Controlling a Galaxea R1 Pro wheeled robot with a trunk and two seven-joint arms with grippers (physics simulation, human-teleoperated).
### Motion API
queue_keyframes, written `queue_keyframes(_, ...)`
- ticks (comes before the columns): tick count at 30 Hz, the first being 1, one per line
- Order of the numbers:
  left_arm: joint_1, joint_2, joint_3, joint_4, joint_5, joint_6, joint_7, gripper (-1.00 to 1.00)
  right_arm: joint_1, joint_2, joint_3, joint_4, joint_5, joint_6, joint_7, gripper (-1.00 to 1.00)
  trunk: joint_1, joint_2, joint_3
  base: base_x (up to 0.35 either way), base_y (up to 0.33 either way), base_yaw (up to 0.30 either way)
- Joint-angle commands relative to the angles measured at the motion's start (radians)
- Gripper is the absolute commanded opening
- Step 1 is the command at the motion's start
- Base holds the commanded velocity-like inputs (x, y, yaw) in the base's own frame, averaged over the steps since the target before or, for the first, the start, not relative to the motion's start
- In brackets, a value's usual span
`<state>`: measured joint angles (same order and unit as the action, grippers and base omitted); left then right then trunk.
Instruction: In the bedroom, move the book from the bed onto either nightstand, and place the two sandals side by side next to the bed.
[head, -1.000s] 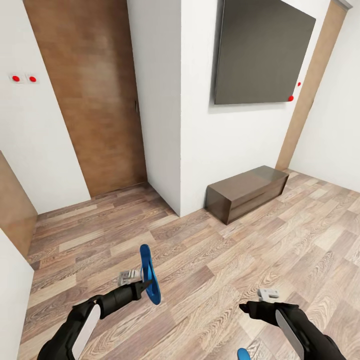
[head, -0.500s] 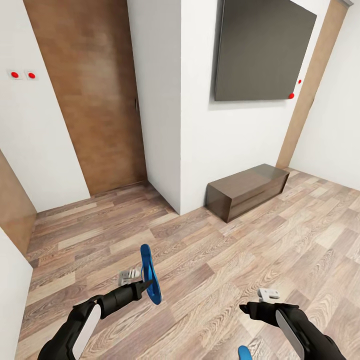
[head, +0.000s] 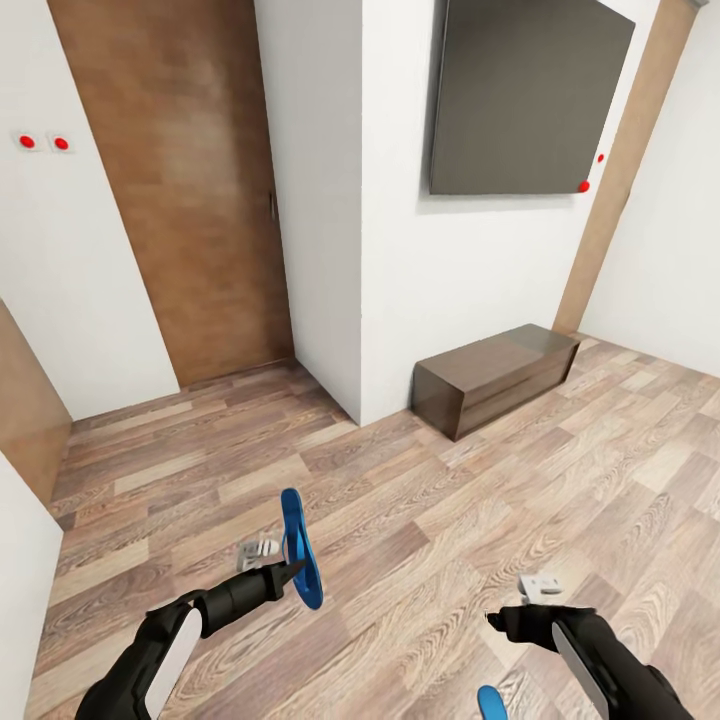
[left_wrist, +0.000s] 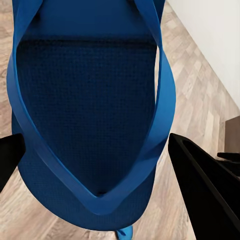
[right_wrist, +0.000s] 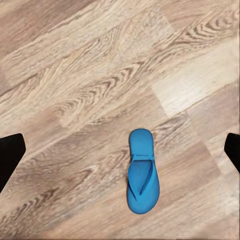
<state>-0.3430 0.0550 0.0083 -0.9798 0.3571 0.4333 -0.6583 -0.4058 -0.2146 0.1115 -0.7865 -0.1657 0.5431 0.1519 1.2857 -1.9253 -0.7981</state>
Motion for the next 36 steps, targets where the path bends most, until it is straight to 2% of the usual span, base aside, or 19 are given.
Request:
queue_keyframes(1, -0.001, 0.000, 0.001, 0.000, 0.008, 0.008, -0.001, -1.00, -0.001, -0.001, 0.004, -0.001, 0.014, 0.005, -0.014, 1.00, 0.004, -0.008, -0.004, 0.000, 0.000, 0.000)
queue_keyframes(5, 0.000, 0.000, 0.001, 0.000, 0.008, 0.008, -0.001, -1.00, 0.000, 0.001, 0.005, 0.003, 0.059, 0.004, -0.051, 1.00, 0.019, -0.036, -0.017, 0.000, 0.000, 0.000)
queue_keyframes(11, -0.001, 0.000, 0.001, 0.000, 0.008, 0.008, -0.001, -1.00, 0.000, 0.003, 0.005, 0.006, 0.087, 0.004, -0.061, 1.00, 0.042, -0.078, -0.035, 0.000, 0.000, 0.000)
queue_keyframes(36, -0.001, -0.001, 0.001, 0.000, 0.008, 0.008, -0.001, -1.00, 0.000, 0.004, 0.005, 0.004, 0.092, 0.005, -0.061, 1.00, 0.138, -0.253, -0.114, 0.000, 0.000, 0.000)
